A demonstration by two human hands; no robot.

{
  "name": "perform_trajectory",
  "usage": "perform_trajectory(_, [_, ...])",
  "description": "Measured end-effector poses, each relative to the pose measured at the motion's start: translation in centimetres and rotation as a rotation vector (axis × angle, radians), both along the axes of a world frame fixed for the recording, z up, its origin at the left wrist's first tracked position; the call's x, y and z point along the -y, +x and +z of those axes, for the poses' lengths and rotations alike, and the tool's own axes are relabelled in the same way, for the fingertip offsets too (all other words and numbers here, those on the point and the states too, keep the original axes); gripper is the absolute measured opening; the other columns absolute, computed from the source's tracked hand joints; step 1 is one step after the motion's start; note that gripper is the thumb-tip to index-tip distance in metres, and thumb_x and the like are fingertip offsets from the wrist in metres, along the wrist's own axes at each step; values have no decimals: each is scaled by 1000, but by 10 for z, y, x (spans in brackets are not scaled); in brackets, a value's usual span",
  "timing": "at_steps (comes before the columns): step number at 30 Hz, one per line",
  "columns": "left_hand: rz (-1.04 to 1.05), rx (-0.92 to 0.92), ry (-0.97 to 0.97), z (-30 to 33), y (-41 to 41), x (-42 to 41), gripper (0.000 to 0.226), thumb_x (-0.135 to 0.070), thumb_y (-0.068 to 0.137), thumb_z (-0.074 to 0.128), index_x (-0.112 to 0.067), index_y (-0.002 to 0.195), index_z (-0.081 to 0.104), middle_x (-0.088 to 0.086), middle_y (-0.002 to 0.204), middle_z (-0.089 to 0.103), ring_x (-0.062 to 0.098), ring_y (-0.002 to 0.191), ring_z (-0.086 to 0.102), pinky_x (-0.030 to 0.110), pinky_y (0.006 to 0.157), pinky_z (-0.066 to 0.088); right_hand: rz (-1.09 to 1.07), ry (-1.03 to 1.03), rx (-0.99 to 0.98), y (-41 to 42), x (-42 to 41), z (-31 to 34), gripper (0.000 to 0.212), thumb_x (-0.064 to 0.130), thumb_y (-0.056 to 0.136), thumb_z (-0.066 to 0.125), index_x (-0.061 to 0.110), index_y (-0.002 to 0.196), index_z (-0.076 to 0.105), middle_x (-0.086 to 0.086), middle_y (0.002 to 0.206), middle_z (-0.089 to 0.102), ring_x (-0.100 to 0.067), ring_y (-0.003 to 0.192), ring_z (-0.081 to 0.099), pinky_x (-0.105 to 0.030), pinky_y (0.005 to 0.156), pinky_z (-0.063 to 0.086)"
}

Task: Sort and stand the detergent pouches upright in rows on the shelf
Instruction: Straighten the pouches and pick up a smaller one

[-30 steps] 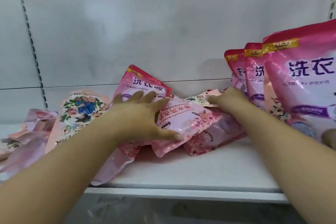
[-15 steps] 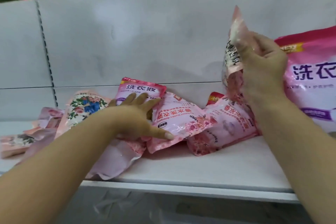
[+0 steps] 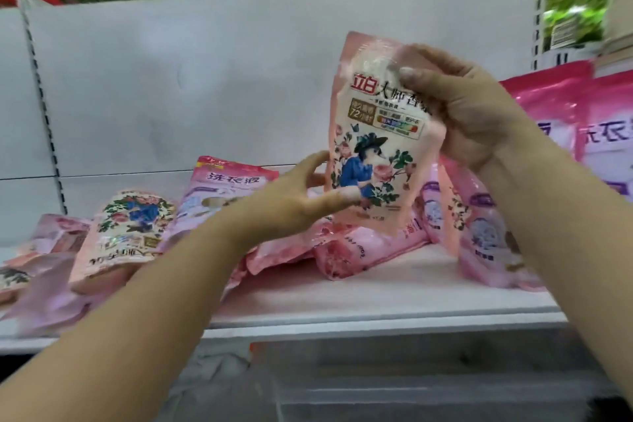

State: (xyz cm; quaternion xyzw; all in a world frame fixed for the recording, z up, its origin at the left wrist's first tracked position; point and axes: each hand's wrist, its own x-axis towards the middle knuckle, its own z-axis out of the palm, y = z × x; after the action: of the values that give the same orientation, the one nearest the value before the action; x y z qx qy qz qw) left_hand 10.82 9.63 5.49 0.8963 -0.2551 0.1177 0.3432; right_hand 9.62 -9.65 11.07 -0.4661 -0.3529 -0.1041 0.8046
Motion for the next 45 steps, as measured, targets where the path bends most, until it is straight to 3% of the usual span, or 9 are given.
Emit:
perform_trajectory(8, [64,96,-597,17,-11,3,30,-38,61,72,-19,81,60,3,68,71,10,52,66,21,47,52,-159,-59,-244,5,2,-1,13,13,86,57,6,96,58,-14,90,66,-24,82,65,-34,70,58])
perform_trajectory(15, [390,113,-480,29,2,-44,57,-34,70,76,-16,116,48,-3,84,60,10,63,57,25,51,47,-411,-413,-729,21,6,-100,72,32,82,65,3,138,31,-24,140,36,-33,120,45,-32,94,43])
perform_trajectory(22, [471,95,-412,10,14,-51,60,-37,72,74,-22,121,42,-2,94,58,19,64,62,26,45,48,-315,-166,-859,44,-20,-96,38,20,88,60,10,122,47,-17,115,55,-27,116,56,-39,89,47])
perform_trajectory(25, [484,74,-428,7,20,-55,63,-42,72,74,-19,122,43,8,111,62,27,80,62,25,52,44,-311,-47,-866,57,-30,-100,26,17,87,61,10,110,54,-11,102,63,-20,72,67,-36,56,56])
perform_trajectory(28, [499,35,-502,4,24,-60,62,-45,72,73,-19,119,44,13,112,63,32,90,62,31,66,45,-353,-72,-848,63,-36,-100,25,11,87,59,11,111,54,-10,85,59,-20,63,55,-26,46,53])
perform_trajectory(32, [519,87,-450,0,25,-57,63,-44,74,71,-15,123,44,9,113,62,29,95,62,34,76,49,-462,-304,-822,69,-45,-100,33,10,92,52,6,124,45,-14,90,62,-26,71,58,-30,50,53])
perform_trajectory(36, [533,85,-414,-1,28,-56,63,-44,74,71,-13,123,45,8,110,62,27,91,61,30,71,46,-578,-327,-720,80,-48,-108,30,6,89,52,5,119,54,-18,119,60,-30,99,60,-43,89,50])
perform_trajectory(41, [551,119,-372,-2,28,-58,60,-46,77,67,-14,123,44,1,102,56,16,74,54,26,54,37,-473,-238,-434,75,-44,-100,29,-4,92,42,15,100,63,-4,83,65,-17,68,61,-24,53,53])
perform_trajectory(45, [552,90,-522,0,28,-60,53,-40,77,69,-18,119,45,4,106,61,25,84,63,34,69,51,-630,-250,-199,73,-40,-96,31,2,92,50,8,120,59,-1,101,65,-18,94,63,-24,80,54])
